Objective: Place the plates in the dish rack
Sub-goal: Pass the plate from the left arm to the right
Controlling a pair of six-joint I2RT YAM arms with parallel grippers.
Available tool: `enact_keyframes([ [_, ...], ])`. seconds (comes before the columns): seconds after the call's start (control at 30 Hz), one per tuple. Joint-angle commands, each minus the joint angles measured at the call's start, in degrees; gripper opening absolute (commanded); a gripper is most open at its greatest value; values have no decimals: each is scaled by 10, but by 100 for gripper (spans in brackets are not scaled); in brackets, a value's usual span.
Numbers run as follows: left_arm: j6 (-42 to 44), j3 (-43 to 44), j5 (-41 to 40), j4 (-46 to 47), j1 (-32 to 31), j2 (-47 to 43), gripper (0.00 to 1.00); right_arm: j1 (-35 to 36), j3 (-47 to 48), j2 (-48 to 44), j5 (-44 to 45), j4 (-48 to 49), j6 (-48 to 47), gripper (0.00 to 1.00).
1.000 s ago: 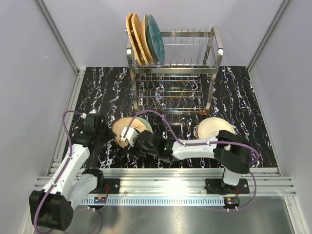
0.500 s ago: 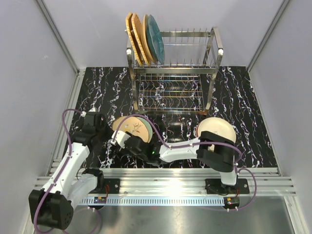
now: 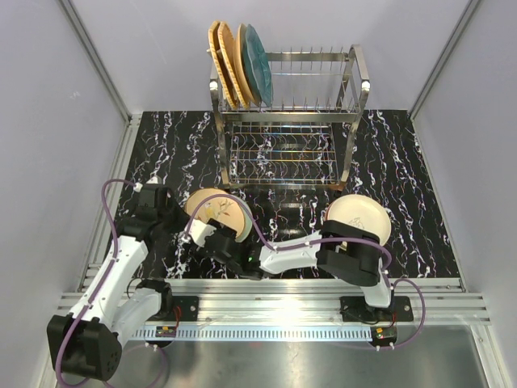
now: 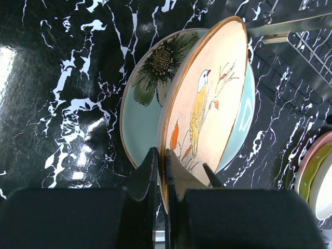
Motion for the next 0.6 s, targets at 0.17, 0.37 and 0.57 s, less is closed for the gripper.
enact_keyframes([
  [0.17, -6, 41, 51, 19, 0, -4, 0, 0, 14, 23, 90, 68, -34, 66],
  [0.37, -9, 43, 62, 21, 0, -4, 0, 5, 5, 32, 128, 117, -52, 67],
  [0.57, -9, 44, 62, 25, 0, 3, 0, 9, -9, 32, 126, 147, -66, 44],
])
